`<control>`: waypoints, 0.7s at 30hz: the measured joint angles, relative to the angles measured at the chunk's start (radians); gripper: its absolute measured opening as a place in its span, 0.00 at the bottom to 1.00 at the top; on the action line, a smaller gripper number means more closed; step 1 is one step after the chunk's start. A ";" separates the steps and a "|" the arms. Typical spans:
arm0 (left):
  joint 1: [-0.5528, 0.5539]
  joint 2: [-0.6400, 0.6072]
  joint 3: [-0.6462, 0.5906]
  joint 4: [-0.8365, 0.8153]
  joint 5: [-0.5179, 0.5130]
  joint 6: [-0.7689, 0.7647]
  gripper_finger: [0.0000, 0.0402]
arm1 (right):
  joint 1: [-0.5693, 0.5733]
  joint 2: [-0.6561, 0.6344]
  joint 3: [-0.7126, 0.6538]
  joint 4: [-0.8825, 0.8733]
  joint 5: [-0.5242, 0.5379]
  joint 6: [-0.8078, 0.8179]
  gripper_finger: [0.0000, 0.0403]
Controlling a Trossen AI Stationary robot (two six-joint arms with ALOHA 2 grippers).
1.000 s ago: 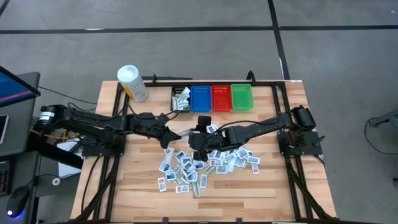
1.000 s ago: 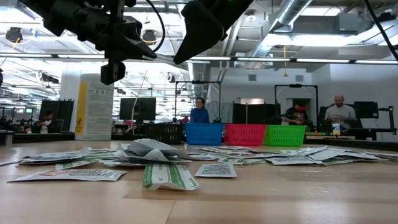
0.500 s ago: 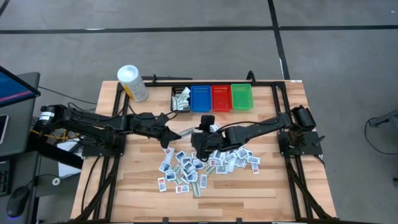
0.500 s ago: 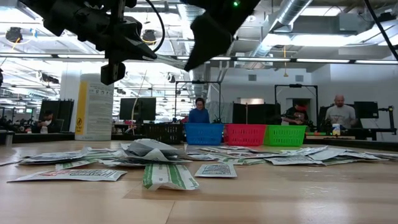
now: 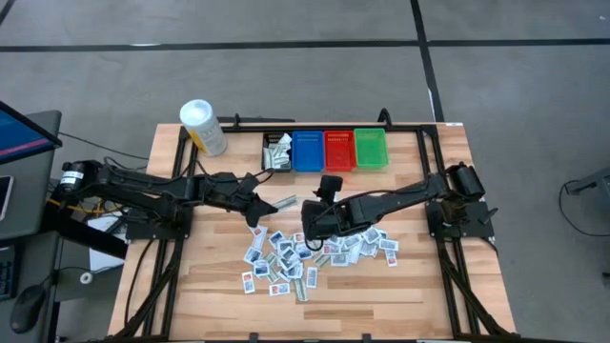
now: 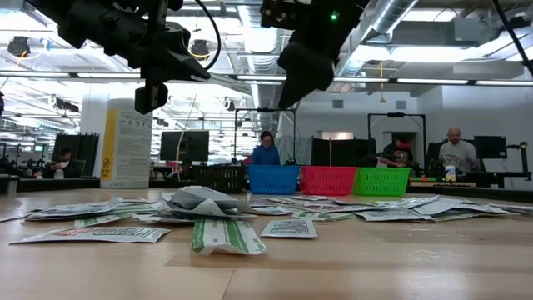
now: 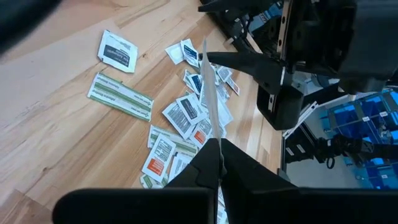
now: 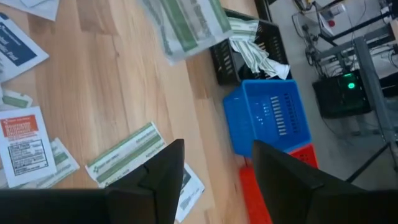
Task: Pick & Place First Aid Supplies
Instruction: Put the green bandage pack in the black bin
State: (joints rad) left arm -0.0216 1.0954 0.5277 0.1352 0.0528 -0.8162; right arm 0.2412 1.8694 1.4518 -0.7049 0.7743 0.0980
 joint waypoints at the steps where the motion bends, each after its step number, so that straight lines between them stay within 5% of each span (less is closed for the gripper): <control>1: 0.000 0.000 0.000 0.000 0.000 0.000 0.02 | 0.002 0.000 0.000 0.000 0.003 0.001 0.45; 8: 0.000 0.000 0.000 0.000 -0.031 0.026 0.01 | 0.007 0.000 0.000 -0.001 0.013 0.025 0.45; 21: 0.082 0.000 0.000 0.001 -0.364 0.083 0.02 | 0.007 0.000 0.000 -0.006 0.009 0.121 0.44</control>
State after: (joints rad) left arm 0.0600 1.0954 0.5274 0.1359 -0.3111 -0.7334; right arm 0.2485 1.8694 1.4517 -0.7113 0.7837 0.2192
